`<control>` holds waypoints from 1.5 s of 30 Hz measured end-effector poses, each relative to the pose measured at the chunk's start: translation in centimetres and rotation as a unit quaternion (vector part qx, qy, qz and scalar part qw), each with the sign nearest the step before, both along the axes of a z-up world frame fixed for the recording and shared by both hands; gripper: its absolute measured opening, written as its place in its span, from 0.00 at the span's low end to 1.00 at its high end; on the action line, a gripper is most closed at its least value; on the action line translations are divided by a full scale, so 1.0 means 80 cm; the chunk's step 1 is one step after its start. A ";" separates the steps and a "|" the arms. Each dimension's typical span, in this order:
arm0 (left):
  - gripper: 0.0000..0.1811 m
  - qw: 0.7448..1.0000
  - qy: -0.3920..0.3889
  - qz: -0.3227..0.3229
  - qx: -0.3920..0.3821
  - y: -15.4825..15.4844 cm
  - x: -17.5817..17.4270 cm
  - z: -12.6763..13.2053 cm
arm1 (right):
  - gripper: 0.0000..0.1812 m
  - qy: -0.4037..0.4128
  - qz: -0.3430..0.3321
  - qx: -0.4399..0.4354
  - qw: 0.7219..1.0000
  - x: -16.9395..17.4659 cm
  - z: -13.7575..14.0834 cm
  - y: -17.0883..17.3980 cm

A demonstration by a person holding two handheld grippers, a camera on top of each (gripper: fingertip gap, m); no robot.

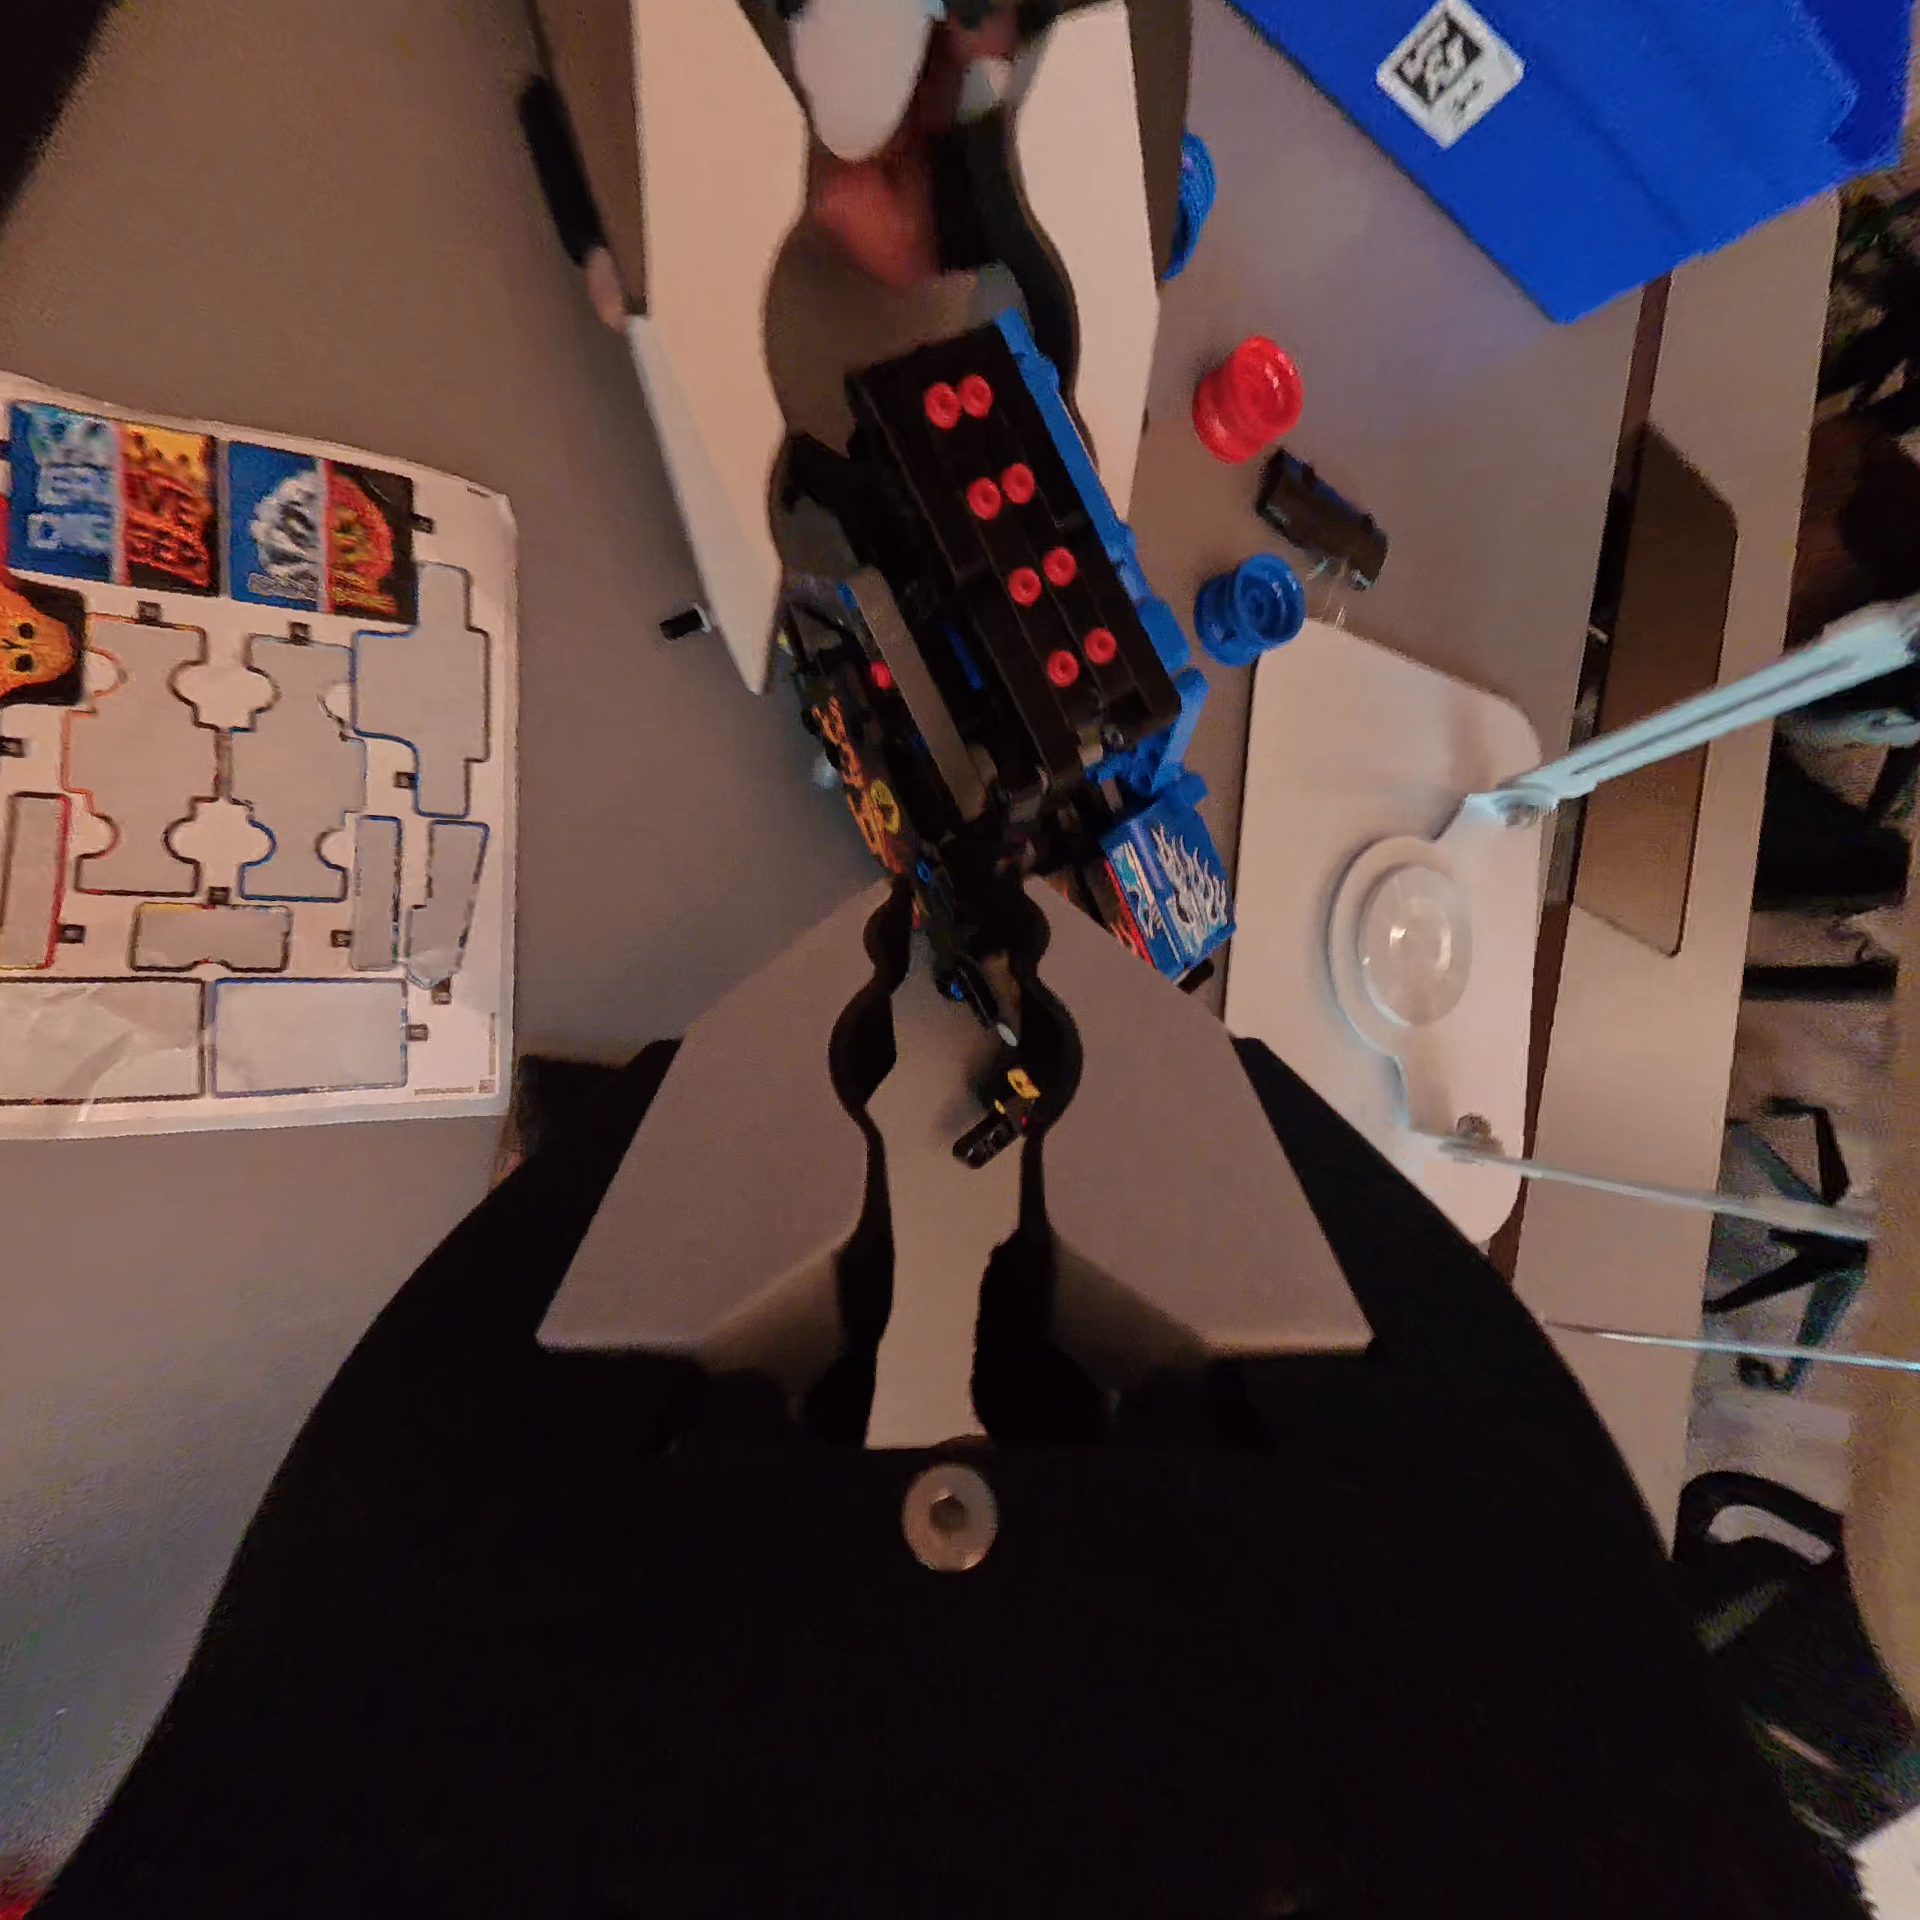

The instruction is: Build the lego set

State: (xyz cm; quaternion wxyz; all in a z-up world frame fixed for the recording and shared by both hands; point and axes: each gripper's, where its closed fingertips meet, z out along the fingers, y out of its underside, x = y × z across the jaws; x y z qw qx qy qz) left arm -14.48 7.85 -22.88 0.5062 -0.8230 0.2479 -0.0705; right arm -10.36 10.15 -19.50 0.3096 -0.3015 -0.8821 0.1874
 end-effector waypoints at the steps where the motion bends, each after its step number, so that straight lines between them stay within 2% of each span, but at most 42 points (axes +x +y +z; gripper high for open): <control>1: 0.44 1.000 0.003 -0.003 0.001 0.000 0.001 0.000 | 0.10 -0.002 -0.007 -0.003 1.000 -0.001 -0.004 0.005; 6: 0.47 1.000 0.013 -0.001 0.001 0.003 0.005 -0.002 | 0.09 -0.002 -0.018 -0.013 1.000 -0.010 -0.019 0.011; 12: 0.40 1.000 0.002 0.001 0.002 0.003 0.003 0.001 | 0.09 0.011 -0.019 -0.016 1.000 -0.013 -0.021 0.019; 22: 0.39 1.000 0.009 0.004 0.004 0.005 0.004 0.001 | 0.07 -0.010 -0.021 -0.018 1.000 -0.007 -0.023 0.018; 29: 0.39 1.000 -0.006 -0.001 -0.002 0.005 0.001 0.001 | 0.10 0.001 -0.020 -0.004 1.000 -0.012 -0.023 0.017; 37: 0.38 1.000 -0.007 -0.012 0.001 0.005 0.001 0.001 | 0.06 -0.025 -0.023 -0.057 0.998 -0.007 -0.028 0.015; 45: 0.37 1.000 -0.018 -0.020 -0.003 0.005 0.002 0.001 | 0.05 -0.040 -0.021 -0.065 0.997 -0.003 -0.028 0.011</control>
